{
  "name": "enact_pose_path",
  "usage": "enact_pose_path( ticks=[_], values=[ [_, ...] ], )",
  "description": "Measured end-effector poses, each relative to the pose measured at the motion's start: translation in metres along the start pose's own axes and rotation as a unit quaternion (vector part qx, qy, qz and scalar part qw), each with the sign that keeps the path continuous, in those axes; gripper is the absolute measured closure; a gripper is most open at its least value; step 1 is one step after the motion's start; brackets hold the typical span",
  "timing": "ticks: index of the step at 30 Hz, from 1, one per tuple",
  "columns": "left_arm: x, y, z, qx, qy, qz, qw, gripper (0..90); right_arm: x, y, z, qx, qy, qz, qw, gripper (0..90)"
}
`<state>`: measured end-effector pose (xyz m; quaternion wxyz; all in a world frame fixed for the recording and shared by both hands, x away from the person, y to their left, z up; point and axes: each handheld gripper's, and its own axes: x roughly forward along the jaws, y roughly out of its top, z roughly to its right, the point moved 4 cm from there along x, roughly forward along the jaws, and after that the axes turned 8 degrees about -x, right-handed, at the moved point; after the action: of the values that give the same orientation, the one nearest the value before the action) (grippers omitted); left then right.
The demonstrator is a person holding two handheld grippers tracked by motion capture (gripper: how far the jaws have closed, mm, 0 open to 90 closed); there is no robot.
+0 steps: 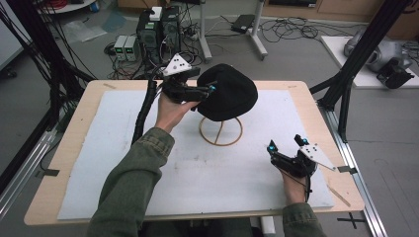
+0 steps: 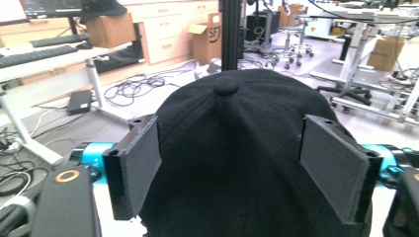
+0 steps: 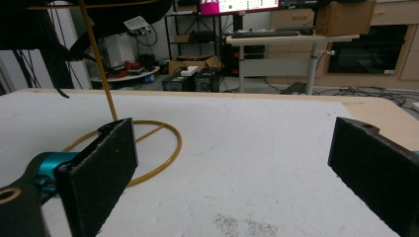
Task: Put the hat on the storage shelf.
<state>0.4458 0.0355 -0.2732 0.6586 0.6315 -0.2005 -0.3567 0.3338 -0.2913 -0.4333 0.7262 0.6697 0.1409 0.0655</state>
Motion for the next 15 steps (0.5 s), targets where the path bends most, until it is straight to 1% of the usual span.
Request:
enact_pose_path(
  ticks=[2, 3, 4, 6, 8, 13, 15],
  values=[
    [-0.002, 0.001, 0.000, 0.002, 0.002, 0.001, 1.0000, 21.8, 0.000, 0.000, 0.000, -0.005, -0.001, 0.002, 1.0000, 4.0],
    [-0.003, 0.001, 0.000, -0.001, 0.003, 0.004, 1.0000, 20.8, 0.000, 0.000, 0.000, -0.006, 0.000, 0.001, 1.0000, 4.0],
    [-0.005, 0.001, 0.000, 0.000, 0.005, 0.006, 1.0000, 20.2, 0.000, 0.000, 0.000, -0.002, 0.000, 0.000, 1.0000, 4.0],
    [-0.009, 0.000, 0.001, 0.001, 0.006, 0.015, 0.9999, 20.0, 0.000, 0.000, 0.000, -0.005, 0.000, 0.000, 1.0000, 4.0],
    [-0.013, -0.004, 0.000, 0.002, 0.013, 0.016, 0.9998, 19.2, 0.000, 0.000, 0.000, 0.000, -0.001, -0.001, 1.0000, 4.0],
    [-0.026, -0.013, -0.008, -0.009, 0.027, 0.023, 0.9993, 18.7, -0.002, 0.001, 0.001, 0.005, -0.002, 0.002, 1.0000, 4.0],
    [-0.031, -0.016, -0.009, -0.014, 0.030, 0.029, 0.9990, 19.0, -0.002, 0.000, 0.000, 0.007, -0.001, 0.000, 1.0000, 4.0]
  ],
)
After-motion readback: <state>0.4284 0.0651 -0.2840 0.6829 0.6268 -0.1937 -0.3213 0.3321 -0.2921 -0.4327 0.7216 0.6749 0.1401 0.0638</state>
